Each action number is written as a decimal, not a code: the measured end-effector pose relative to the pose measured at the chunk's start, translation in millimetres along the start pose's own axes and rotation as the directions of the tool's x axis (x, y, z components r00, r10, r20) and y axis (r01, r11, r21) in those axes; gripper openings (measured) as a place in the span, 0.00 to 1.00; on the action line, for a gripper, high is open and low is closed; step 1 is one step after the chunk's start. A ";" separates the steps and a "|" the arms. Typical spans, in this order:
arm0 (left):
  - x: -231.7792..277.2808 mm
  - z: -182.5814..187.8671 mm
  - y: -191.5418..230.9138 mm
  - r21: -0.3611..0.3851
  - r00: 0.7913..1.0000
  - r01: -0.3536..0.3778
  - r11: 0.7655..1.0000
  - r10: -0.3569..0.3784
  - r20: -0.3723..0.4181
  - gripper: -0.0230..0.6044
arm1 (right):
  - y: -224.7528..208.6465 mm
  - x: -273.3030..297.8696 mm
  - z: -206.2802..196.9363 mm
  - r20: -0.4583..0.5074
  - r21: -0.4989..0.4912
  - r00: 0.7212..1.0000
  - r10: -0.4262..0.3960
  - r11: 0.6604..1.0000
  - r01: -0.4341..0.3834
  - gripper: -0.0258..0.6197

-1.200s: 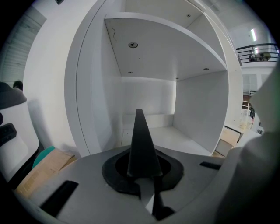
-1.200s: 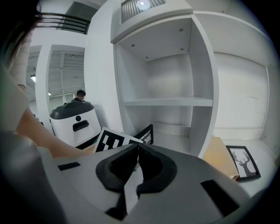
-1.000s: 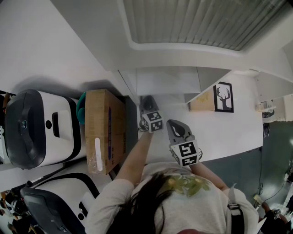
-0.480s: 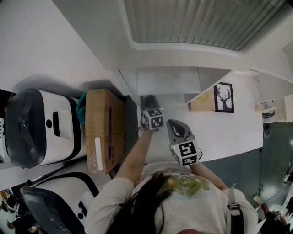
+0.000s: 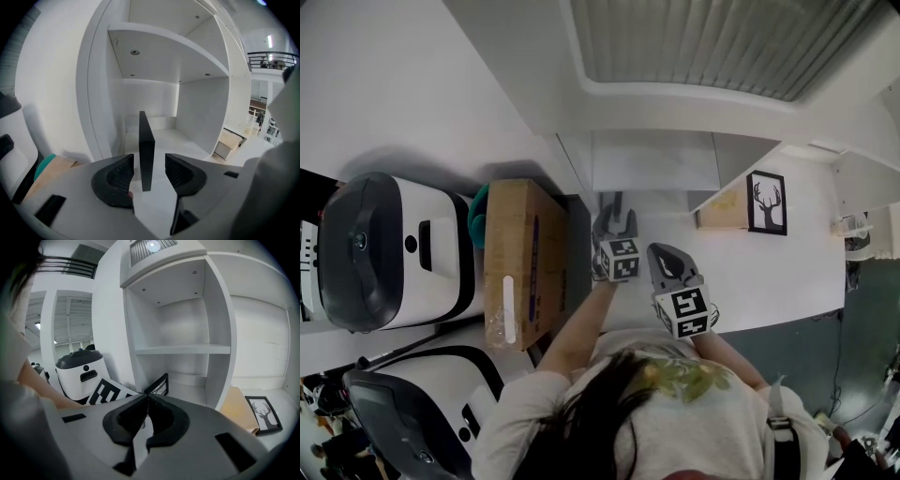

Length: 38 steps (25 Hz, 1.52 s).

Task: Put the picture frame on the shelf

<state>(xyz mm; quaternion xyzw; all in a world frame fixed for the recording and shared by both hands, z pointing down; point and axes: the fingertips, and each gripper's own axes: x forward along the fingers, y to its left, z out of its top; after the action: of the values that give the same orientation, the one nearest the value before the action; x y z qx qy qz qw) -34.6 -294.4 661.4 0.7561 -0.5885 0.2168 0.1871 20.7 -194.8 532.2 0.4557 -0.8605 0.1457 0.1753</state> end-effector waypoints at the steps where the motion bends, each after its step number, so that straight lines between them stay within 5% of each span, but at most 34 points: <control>1: -5.3 -0.9 -0.1 0.000 1.000 0.002 1.000 -0.002 0.004 0.36 | 1.1 0.0 0.6 0.003 -0.001 1.000 0.002 1.000 -0.002 0.09; 7: -27.9 -8.1 0.9 -0.031 1.000 0.017 0.999 -0.017 0.009 0.35 | 5.2 -4.9 3.5 0.021 -0.011 1.000 0.010 1.000 -0.010 0.09; 14: -33.5 -11.6 6.0 -0.030 1.000 0.006 1.000 -0.006 -0.010 0.16 | 4.4 -14.4 3.3 0.031 -0.011 1.000 0.002 1.000 -0.002 0.09; 38: -7.0 -0.2 2.1 -0.006 0.998 -0.030 1.000 0.029 -0.048 0.15 | -6.0 -30.6 1.7 0.041 -0.006 0.999 -0.028 1.000 0.028 0.09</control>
<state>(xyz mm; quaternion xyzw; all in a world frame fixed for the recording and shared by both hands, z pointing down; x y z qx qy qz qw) -38.1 -289.2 657.8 0.7414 -0.5956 0.2356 0.2003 41.4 -176.4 517.9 0.4700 -0.8579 0.1310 0.1611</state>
